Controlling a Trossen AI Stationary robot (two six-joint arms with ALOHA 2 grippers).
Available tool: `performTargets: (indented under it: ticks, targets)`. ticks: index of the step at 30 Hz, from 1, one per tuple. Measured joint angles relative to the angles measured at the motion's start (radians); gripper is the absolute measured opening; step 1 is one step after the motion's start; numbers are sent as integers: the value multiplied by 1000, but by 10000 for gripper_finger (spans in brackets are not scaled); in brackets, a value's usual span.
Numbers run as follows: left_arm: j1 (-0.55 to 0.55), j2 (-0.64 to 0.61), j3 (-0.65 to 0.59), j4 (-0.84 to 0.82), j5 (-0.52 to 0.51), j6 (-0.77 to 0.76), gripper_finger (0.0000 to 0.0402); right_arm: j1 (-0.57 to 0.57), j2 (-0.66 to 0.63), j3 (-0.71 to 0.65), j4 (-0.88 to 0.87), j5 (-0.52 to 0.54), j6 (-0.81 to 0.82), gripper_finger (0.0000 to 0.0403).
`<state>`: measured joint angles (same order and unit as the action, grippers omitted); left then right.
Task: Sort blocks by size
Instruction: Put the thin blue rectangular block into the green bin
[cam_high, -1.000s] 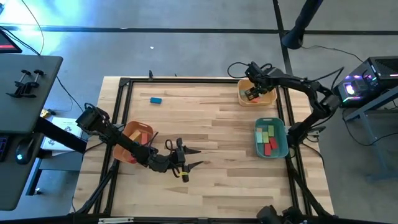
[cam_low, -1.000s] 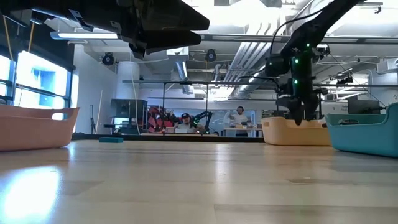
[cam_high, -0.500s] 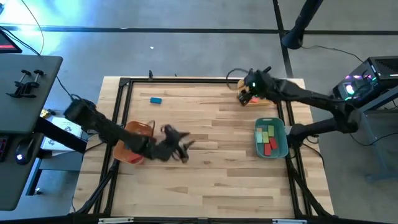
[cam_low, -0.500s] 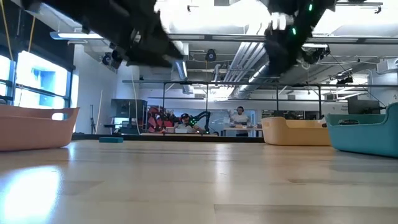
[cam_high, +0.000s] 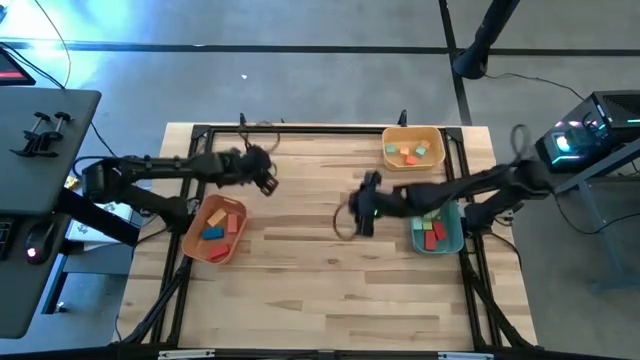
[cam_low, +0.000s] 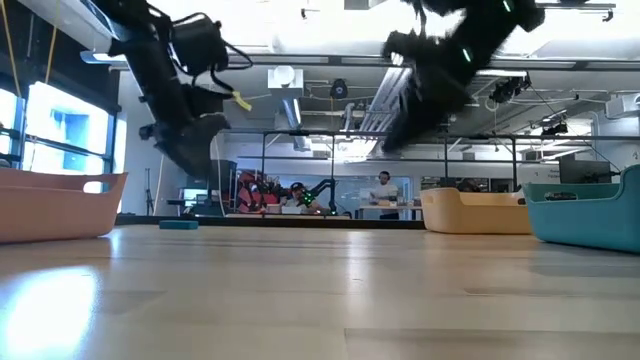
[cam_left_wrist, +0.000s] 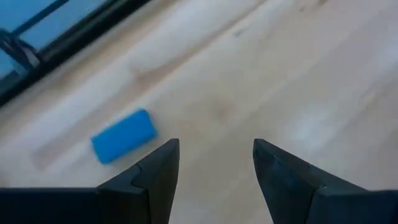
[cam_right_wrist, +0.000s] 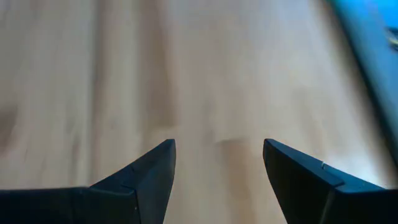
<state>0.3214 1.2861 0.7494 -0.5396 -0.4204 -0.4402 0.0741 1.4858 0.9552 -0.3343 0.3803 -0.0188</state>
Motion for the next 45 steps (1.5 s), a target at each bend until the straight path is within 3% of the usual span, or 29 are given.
performTargets:
  ticks: [7,13,17,22,27,37,40,45]
  targets:
    - [222,4,6,19,213,326,225,93,52,-210,189,7,9,235]
    - [295,47,6,7,224,570,269,66,31,-318,422,74,39,234]
    - [321,124,6,14,177,634,274,38,29,-351,561,73,37,233]
    - [335,226,6,12,135,667,269,79,6,-353,578,82,37,233]
    - [333,305,11,23,88,751,261,166,-99,-353,543,104,41,233]
    - [323,357,39,3,56,914,240,418,-243,-353,519,264,164,233]
    - [330,349,58,-10,116,915,234,488,-244,-353,518,346,203,233]
    - [320,348,79,-7,320,923,220,577,-244,-353,518,463,265,233]
